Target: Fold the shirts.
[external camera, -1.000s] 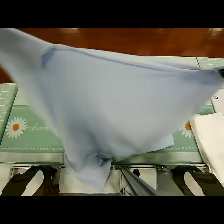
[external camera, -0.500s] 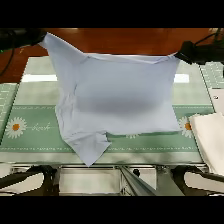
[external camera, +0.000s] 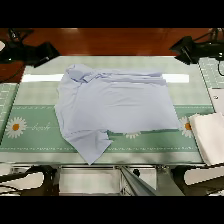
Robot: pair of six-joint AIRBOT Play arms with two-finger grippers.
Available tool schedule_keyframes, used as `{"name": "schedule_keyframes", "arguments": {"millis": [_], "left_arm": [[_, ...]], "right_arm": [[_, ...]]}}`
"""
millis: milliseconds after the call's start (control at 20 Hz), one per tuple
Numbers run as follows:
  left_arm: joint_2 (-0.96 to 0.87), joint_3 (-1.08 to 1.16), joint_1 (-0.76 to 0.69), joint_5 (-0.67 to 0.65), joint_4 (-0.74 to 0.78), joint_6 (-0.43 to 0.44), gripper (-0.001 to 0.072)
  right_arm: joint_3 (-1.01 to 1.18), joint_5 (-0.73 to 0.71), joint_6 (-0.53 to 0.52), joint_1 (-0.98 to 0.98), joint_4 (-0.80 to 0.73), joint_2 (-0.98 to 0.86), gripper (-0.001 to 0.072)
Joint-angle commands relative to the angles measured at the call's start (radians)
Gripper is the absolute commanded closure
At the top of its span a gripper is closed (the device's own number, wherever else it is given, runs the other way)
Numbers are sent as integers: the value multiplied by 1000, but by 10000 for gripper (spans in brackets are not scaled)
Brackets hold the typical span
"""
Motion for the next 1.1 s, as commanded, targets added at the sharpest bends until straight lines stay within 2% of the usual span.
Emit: {"name": "schedule_keyframes", "arguments": {"millis": [0, 50, 100, 200, 350, 450, 500, 600, 700, 800, 950, 1050], "left_arm": [[37, -108, 109, -361, 79, 53, 8], [80, -193, 145, -364, 80, 47, 8], [135, -296, 185, -355, 76, 35, 8], [245, -513, 249, -330, 66, 36, 8], [413, -781, 306, -224, 65, 15, 8], [505, -882, 329, -211, 62, -10, 8], [530, -922, 328, -218, 52, -10, 8], [535, -999, 325, -201, -60, -2, 8], [533, -1070, 325, -169, -197, 41, 8], [533, -1122, 325, -135, -269, 74, 8], [533, -1183, 304, -57, -303, 75, 8], [533, -1227, 264, 36, -404, 126, 8]], "right_arm": [[-103, 275, 85, -79, -303, 73, 93], [-210, 200, 108, -95, -372, 149, 93], [-337, 106, 103, -116, -370, 234, 92], [-571, -20, 16, -150, -256, 385, 92], [-848, -100, -90, -142, -107, 564, 92], [-968, -121, -124, -119, -59, 643, 92], [-1007, -125, -128, -107, -58, 670, 92], [-1049, -127, -134, -93, -57, 700, 92], [-1057, -121, -135, -93, -53, 705, 92], [-1057, -115, -135, -93, -51, 705, 92], [-1057, -112, -134, -93, -42, 705, 92], [-1057, -111, -134, -93, -33, 705, 92]]}}
